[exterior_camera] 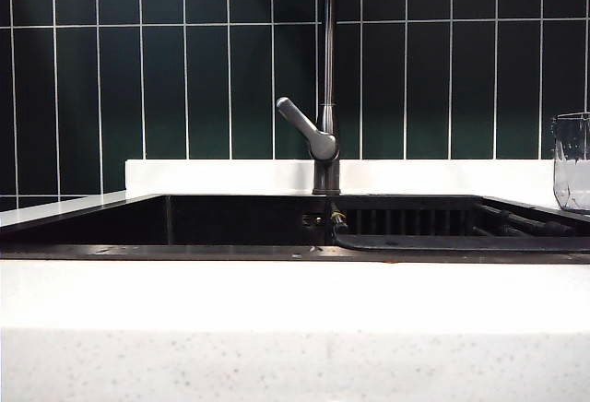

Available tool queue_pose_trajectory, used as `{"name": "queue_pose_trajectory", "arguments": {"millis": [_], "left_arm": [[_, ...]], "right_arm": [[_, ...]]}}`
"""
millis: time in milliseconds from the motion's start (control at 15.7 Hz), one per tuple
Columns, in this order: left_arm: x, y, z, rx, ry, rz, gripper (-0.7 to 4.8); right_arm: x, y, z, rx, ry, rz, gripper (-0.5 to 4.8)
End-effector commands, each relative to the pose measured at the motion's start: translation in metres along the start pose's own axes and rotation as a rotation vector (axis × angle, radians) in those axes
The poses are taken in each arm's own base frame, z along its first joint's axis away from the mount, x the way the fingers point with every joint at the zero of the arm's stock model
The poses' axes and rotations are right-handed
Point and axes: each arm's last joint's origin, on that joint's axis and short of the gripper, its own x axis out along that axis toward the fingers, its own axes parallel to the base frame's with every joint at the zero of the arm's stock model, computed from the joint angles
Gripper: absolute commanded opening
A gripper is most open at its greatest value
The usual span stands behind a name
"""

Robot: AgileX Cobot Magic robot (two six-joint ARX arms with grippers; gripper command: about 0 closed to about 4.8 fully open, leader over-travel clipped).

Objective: Pick up the mug next to the sink, go to the faucet to get some water, pour the water into the sink, and finally put the mug back to its place.

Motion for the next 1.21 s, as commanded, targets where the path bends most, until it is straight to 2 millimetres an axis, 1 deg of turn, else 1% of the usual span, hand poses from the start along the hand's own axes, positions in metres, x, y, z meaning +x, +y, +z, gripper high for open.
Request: {"name": "queue_pose_trajectory", "arguments": {"millis": [64,702,766,830,893,1021,1085,1149,1212], "left_arm": [[0.0,-0.0002,0.0012,0.002,-0.009,-0.004,-0.04],[0.0,-0.0002,0.0015,-0.004,-0.011,-0.004,-0.04],[-0.0001,-0.0002,0.0026,-0.041,-0.022,-0.004,-0.04],[-0.0001,-0.0003,0.0049,-0.126,-0.046,-0.008,-0.04],[-0.0002,-0.0003,0.0064,-0.153,-0.061,-0.012,-0.01],[-0.0004,-0.0005,0.0082,-0.148,-0.077,-0.019,-0.01],[-0.0004,-0.0007,0.0082,-0.186,-0.078,-0.024,0.11],[-0.0004,-0.001,0.0082,-0.3,-0.074,-0.04,0.35],[-0.0004,-0.0013,0.0085,-0.361,-0.073,-0.053,0.35]], "right_arm": [[0.0003,0.0001,-0.0009,-0.001,-0.006,0.0,-0.05],[0.0003,0.0002,-0.0007,0.0,-0.009,0.004,-0.05],[0.0003,0.0002,-0.0007,0.0,-0.009,0.004,-0.05],[0.0003,0.0001,-0.0006,0.0,-0.01,0.003,-0.05],[0.0003,0.0002,-0.0006,0.0,-0.01,0.004,-0.05],[0.0003,0.0002,-0.0006,0.021,-0.009,0.004,-0.05],[0.0003,0.0002,-0.0007,0.089,-0.009,0.004,-0.05],[0.0003,0.0002,-0.0007,0.168,-0.008,0.004,-0.05],[0.0002,0.0002,0.0006,0.172,-0.013,0.005,-0.05]]}}
